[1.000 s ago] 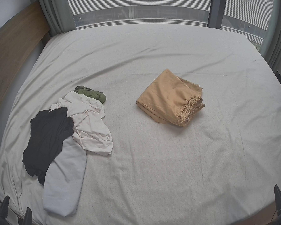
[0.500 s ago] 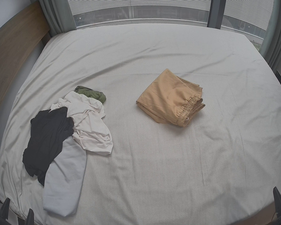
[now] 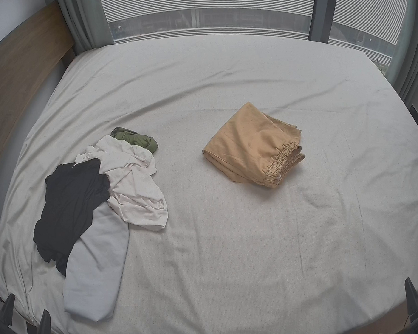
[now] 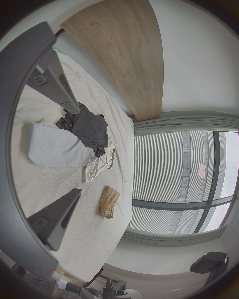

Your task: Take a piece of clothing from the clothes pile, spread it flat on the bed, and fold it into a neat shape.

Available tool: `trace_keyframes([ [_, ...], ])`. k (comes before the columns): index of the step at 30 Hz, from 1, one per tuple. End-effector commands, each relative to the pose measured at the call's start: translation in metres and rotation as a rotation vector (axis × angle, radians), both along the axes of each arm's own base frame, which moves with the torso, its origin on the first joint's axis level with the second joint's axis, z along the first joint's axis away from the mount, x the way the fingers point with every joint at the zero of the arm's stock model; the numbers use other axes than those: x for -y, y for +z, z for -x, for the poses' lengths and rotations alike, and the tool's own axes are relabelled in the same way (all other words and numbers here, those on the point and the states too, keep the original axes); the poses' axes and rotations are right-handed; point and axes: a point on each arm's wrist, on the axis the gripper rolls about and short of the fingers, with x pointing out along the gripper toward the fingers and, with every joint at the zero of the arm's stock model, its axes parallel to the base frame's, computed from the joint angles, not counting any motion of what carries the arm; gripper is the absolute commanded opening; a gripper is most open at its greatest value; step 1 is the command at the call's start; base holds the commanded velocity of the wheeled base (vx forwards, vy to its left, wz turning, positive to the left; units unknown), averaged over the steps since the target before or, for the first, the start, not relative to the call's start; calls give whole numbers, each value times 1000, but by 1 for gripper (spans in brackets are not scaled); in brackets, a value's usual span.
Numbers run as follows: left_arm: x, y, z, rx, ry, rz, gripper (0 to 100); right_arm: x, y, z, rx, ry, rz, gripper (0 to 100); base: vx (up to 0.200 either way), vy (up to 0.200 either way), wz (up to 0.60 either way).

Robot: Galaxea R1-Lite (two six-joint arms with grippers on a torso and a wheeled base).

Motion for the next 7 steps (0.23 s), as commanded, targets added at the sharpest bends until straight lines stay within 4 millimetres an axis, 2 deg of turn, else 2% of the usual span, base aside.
trace_keyframes([
  [1, 0, -5, 0, -2, 1, 0, 100, 0, -5, 0, -5, 2, -1, 100, 0, 0, 0],
  [7, 0, -5, 0, -2, 1, 0, 100, 0, -5, 0, -6, 2, -1, 100, 0, 0, 0],
])
